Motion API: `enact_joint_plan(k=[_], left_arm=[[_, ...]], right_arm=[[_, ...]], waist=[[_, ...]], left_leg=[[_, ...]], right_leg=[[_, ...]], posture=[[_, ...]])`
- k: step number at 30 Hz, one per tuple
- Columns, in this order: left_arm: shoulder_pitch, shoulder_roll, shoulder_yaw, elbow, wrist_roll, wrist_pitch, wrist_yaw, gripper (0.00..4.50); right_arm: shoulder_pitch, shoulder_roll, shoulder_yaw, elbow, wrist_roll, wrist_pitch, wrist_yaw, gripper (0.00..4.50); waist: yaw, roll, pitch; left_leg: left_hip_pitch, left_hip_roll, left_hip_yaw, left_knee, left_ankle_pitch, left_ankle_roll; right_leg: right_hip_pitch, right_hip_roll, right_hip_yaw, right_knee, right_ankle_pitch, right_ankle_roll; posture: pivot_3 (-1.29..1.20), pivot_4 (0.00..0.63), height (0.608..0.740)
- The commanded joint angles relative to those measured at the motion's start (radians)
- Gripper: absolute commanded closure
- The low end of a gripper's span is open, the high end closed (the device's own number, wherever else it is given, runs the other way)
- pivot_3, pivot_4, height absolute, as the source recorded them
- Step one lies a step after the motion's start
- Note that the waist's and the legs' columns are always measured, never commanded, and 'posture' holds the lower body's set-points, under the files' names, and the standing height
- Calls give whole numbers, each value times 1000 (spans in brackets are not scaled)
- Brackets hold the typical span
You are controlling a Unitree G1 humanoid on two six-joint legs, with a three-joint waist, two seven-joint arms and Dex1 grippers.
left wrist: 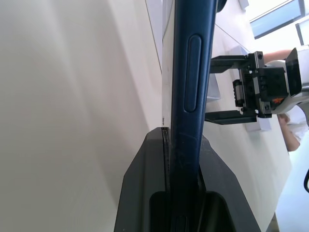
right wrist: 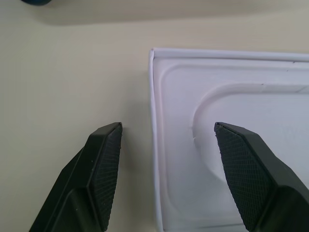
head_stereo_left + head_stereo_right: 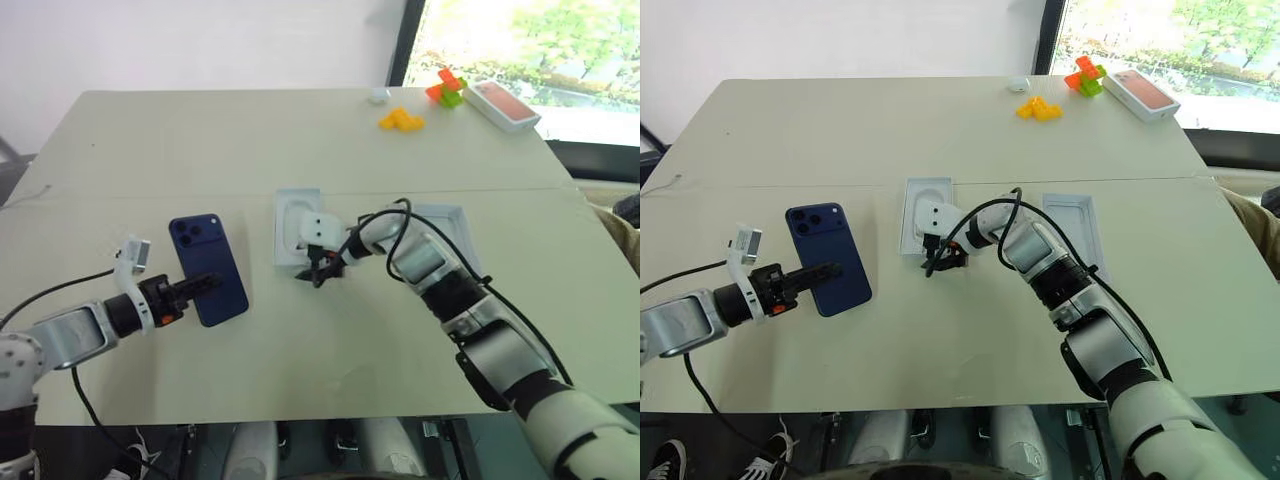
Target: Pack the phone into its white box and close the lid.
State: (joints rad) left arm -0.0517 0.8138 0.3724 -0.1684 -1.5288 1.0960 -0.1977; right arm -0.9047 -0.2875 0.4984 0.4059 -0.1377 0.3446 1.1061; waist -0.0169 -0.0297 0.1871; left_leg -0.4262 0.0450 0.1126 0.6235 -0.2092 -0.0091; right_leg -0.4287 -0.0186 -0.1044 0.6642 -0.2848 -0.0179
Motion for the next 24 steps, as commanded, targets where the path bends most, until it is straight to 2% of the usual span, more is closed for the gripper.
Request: enact_joint_plan(k=[1,2,7,10,11,17,24], left_arm=[[-26,-6,21,-28,-6,-7,-8,4500],[-29,-7,21,-29,-5,-4,-8,4500],[-34,-13,25,-32,-7,4,-4,4500],[-37,-12,25,-29,-4,5,-1,4500],[-39,-12,25,-27,-4,6,0,4500],[-45,-4,39,-29,-18,10,2,4500],[-56,5,47,-29,-32,17,10,4500]], right_arm=[[1,8,17,-21,-22,0,-7,2641],[3,11,16,-23,-22,5,-10,3155],[15,13,13,-46,-25,23,-10,3155],[23,8,7,-59,-25,26,-17,3943],[28,5,6,-70,-22,31,-14,4032],[112,-67,-5,-247,2,61,30,4034],[291,-249,-44,-550,62,102,100,4034]], waist=[[0,0,0],[1,0,0],[1,-1,0],[0,-1,-1],[0,-1,-1],[4,-1,-1],[7,-1,-1]], left_leg=[[0,0,0,0,0,0],[0,0,0,0,0,0],[0,0,0,1,0,0],[1,0,0,1,0,0],[1,0,0,1,0,0],[0,0,0,2,0,0],[0,0,0,3,-1,1]], right_leg=[[0,0,0,0,0,0],[0,0,0,0,0,0],[1,0,0,1,0,0],[1,0,0,1,0,0],[1,0,0,1,0,0],[1,0,0,1,0,0],[2,0,0,1,-1,1]], posture=[[0,150,737],[0,150,737],[0,150,737],[0,150,737],[0,150,737],[0,150,737],[0,150,737]])
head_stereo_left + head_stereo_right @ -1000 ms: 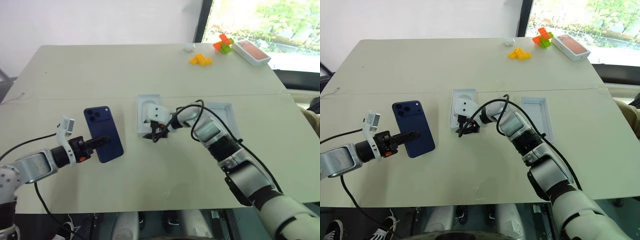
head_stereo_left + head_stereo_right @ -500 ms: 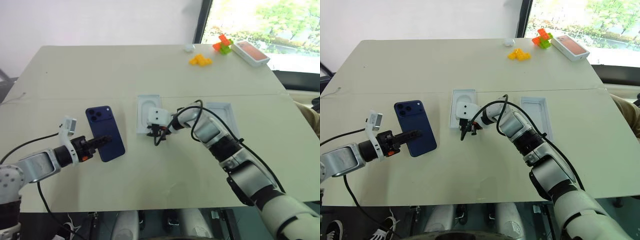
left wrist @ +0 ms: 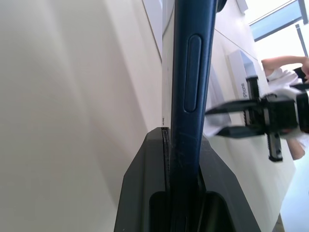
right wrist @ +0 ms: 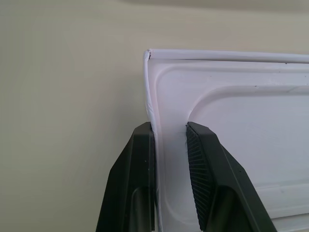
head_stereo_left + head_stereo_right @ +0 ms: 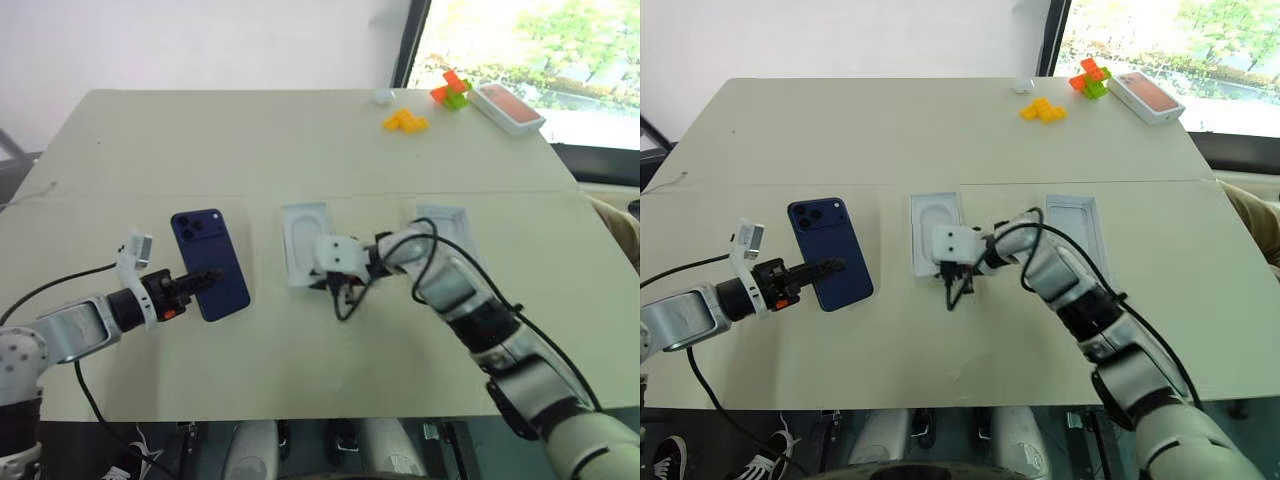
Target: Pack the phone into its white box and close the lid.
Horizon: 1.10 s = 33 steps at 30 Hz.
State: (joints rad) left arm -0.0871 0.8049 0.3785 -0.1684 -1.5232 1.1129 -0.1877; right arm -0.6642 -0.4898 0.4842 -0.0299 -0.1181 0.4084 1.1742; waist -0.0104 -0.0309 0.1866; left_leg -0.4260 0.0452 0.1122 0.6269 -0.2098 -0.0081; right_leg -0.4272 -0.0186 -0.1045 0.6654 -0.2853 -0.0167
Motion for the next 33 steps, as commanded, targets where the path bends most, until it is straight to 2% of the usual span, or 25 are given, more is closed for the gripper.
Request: enact_joint_plan(k=[1,3,7,13,19,26,29,33], left_arm=[[-27,9,39,-35,-21,-12,-4,4500],[-33,3,37,-44,5,-27,-9,4500],[-78,-4,18,-13,-36,-5,8,4500],[-137,-29,-4,12,-72,11,47,4500],[-162,-53,-24,15,-72,17,74,4500],[-193,-63,-52,38,-176,41,133,4500],[-208,-76,-89,35,-279,32,191,4500],[-269,-111,-161,14,-338,-10,287,4500]], right_arm=[[80,-68,-44,-158,56,64,31,4034],[113,-90,-62,-217,79,114,25,4034],[164,-93,-72,-303,104,198,-20,4034],[155,-35,-49,-332,115,283,-101,4034],[152,-29,-3,-312,100,279,-130,4034],[108,1,-54,-305,172,284,-134,666],[75,15,-147,-285,275,328,-111,666],[74,-33,-335,-209,395,164,-42,666]], waist=[[0,0,0],[0,0,0],[1,0,0],[0,-1,0],[-1,-1,0],[-1,-1,0],[0,-1,0],[13,-2,0]], left_leg=[[0,0,0,0,0,0],[0,0,0,0,0,0],[0,0,-1,1,0,0],[0,0,-1,2,0,0],[0,0,-1,2,0,0],[0,0,-1,2,0,0],[0,0,-1,3,1,0],[0,0,-2,5,0,0]], right_leg=[[0,0,0,0,-1,1],[0,0,0,0,-2,3],[0,0,-1,1,-2,3],[1,0,-1,1,-2,3],[1,1,-1,1,-2,3],[1,1,-1,1,-1,3],[1,1,-1,1,-1,3],[3,1,-1,1,0,5]], posture=[[0,150,737],[0,150,737],[0,150,737],[0,150,737],[0,150,737],[0,150,737],[0,150,737],[0,150,737]])
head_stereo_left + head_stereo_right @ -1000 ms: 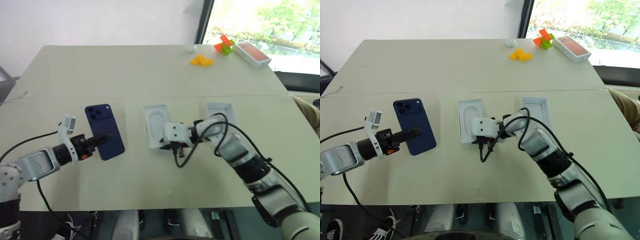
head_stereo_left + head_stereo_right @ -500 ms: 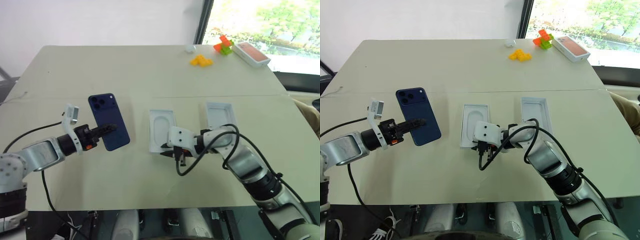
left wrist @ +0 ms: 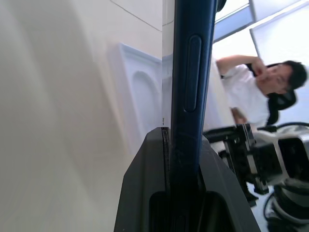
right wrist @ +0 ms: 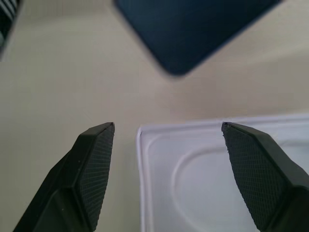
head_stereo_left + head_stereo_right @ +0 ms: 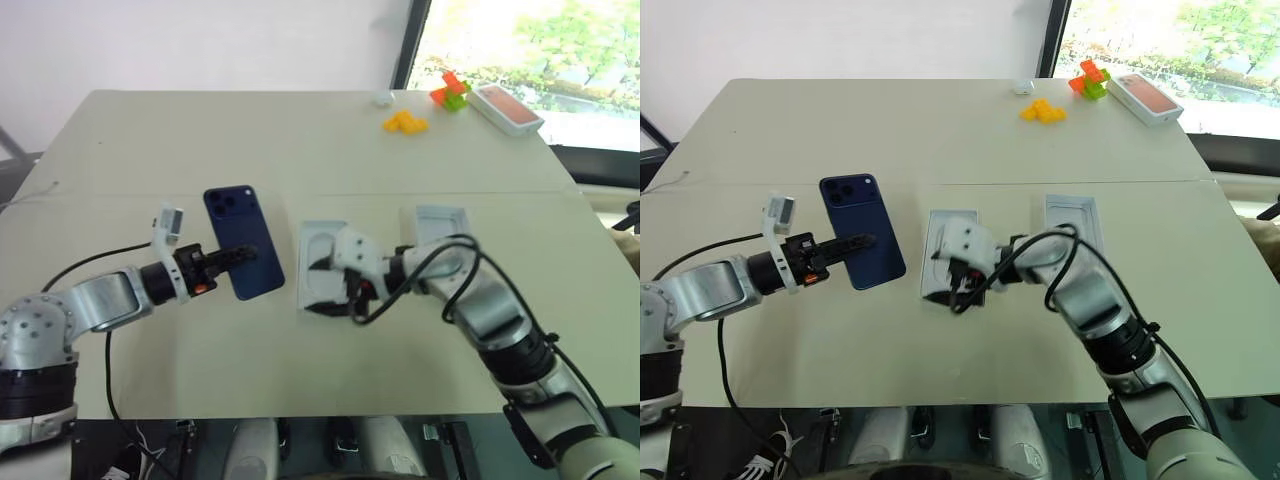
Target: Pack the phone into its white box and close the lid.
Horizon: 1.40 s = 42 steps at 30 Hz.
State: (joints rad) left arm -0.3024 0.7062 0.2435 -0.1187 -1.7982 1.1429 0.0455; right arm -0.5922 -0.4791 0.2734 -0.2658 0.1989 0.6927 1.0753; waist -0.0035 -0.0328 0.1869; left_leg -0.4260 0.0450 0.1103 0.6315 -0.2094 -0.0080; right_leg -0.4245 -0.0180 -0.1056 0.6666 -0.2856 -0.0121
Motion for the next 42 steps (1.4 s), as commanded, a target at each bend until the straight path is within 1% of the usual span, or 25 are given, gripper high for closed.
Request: enact_joint_plan(k=[1,3,7,8,9,10,14,16,19,23,28,31,38,39,41,42], left_arm=[[-70,-23,-49,-17,-63,-45,90,4500],[-100,-51,-91,3,-72,-51,121,4500],[-163,-114,-161,85,-30,-47,178,4500],[-179,-131,-176,105,-15,-43,186,4500],[-195,-155,-185,124,-22,-49,202,4500],[-209,-176,-189,142,-35,-58,222,4500],[-243,-217,-217,175,-44,-24,240,4500],[-263,-231,-223,209,-24,-15,236,4500],[-299,-237,-240,271,12,30,228,4500],[-326,-241,-251,305,18,92,216,4500],[-343,-257,-255,342,66,140,173,4500],[-356,-264,-255,361,103,170,144,4500],[-406,-294,-242,422,252,201,55,4500],[-410,-297,-239,424,268,207,43,3519],[-419,-305,-228,433,299,216,24,2758],[-423,-308,-221,436,312,221,16,2230]], right_arm=[[19,-69,-144,54,72,-181,70,666],[46,-116,-175,124,60,-275,90,666],[66,-172,-217,200,92,-293,122,666],[69,-186,-227,213,107,-277,133,393],[76,-198,-230,226,96,-300,130,131],[80,-205,-231,238,78,-331,117,22],[108,-224,-233,229,65,-389,99,22],[117,-222,-236,221,68,-379,77,22],[131,-221,-229,212,57,-385,52,22],[144,-223,-223,206,52,-395,35,22],[143,-211,-220,203,48,-395,10,22],[143,-208,-214,203,40,-402,-2,22],[131,-199,-199,210,29,-415,-23,22],[129,-198,-199,212,28,-416,-25,0],[127,-197,-197,213,25,-419,-28,0],[127,-197,-197,212,25,-419,-28,0]], waist=[[11,0,0],[18,-1,0],[15,0,0],[14,0,0],[14,0,0],[14,0,0],[14,0,0],[15,0,0],[16,0,0],[16,0,0],[16,0,0],[16,0,0],[16,0,0],[16,0,0],[15,0,0],[16,0,0]], left_leg=[[0,0,0,0,0,0],[0,0,0,1,0,1],[1,-1,0,1,0,1],[1,0,0,1,0,1],[1,0,0,1,0,1],[1,0,0,1,0,1],[1,1,0,1,1,0],[1,1,0,1,2,-3],[1,1,0,2,3,-5],[1,1,0,2,3,-4],[1,1,0,2,5,-7],[1,1,0,2,5,-8],[1,1,0,3,5,-8],[1,1,0,3,5,-8],[1,1,0,2,5,-8],[1,1,0,2,5,-8]], right_leg=[[0,0,0,0,0,0],[1,0,0,0,0,0],[2,0,0,0,0,0],[2,1,0,0,0,0],[2,1,0,0,0,0],[2,1,0,0,0,0],[2,3,0,1,0,1],[2,3,0,1,0,1],[2,3,0,1,0,1],[2,3,0,2,0,1],[2,3,0,2,0,1],[2,3,0,2,0,1],[2,3,0,2,0,1],[2,3,0,2,0,1],[2,3,0,3,1,0],[2,3,0,3,1,0]], posture=[[0,150,737],[0,150,737],[0,150,737],[0,150,737],[0,150,737],[0,150,737],[0,150,737],[0,150,737],[0,150,737],[0,150,737],[0,150,737],[0,150,737],[0,150,737],[0,150,737],[0,150,737],[0,150,737]])
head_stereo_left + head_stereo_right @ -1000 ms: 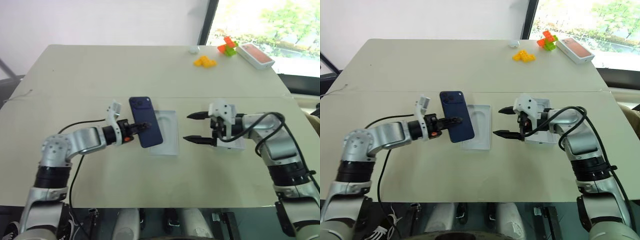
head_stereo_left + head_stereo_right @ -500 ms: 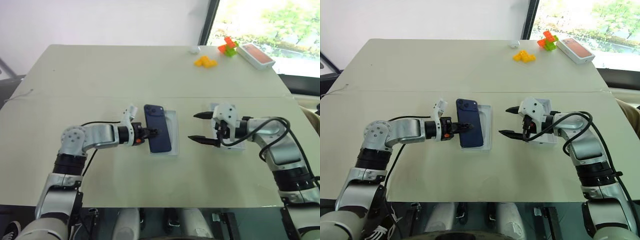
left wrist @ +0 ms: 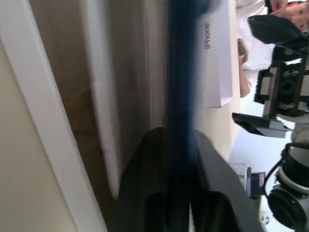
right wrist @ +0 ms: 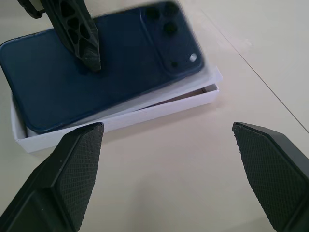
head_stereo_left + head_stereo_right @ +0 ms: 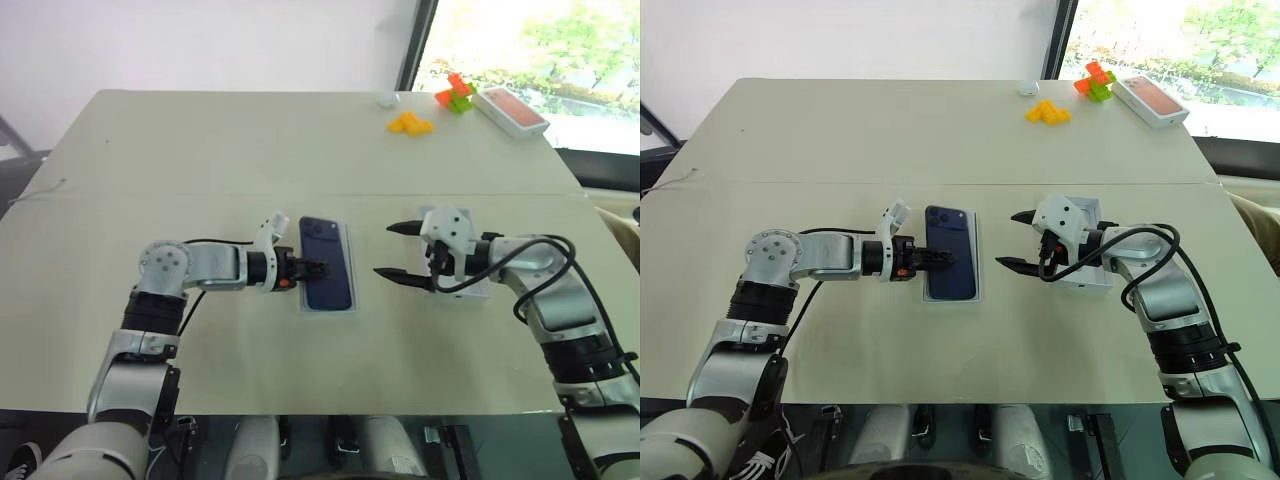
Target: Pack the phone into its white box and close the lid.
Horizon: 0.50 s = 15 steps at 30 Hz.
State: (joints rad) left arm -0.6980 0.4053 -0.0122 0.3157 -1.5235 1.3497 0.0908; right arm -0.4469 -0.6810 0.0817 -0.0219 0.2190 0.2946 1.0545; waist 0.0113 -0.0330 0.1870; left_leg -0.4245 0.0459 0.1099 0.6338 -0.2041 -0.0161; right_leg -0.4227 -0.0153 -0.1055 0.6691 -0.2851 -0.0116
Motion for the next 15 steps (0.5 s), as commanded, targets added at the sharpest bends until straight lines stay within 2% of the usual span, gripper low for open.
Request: enact_joint_plan(k=[1,3,4,15], left_arm=[[-34,-10,42,6,45,20,-34,1754],[-42,-7,55,-2,57,43,-52,758],[-44,-8,62,-6,63,53,-59,120],[-31,11,158,-60,59,160,-37,46]], right_arm=[[-20,7,-5,-31,5,-20,-9,0],[-21,6,-1,-28,3,-23,-7,0],[-21,5,0,-27,3,-24,-6,0],[-51,24,15,2,-3,-31,-15,0]], waist=[[1,0,0],[-1,0,0],[-2,0,0],[-2,0,0]], left_leg=[[0,0,0,0,0,0],[0,0,0,0,0,0],[1,0,0,0,0,0],[2,0,0,-1,1,-1]], right_leg=[[0,0,0,0,0,0],[0,0,0,0,0,0],[0,0,0,1,0,0],[1,0,0,2,0,0]], posture=[[0,150,737],[0,150,737],[0,150,737],[0,150,737]])
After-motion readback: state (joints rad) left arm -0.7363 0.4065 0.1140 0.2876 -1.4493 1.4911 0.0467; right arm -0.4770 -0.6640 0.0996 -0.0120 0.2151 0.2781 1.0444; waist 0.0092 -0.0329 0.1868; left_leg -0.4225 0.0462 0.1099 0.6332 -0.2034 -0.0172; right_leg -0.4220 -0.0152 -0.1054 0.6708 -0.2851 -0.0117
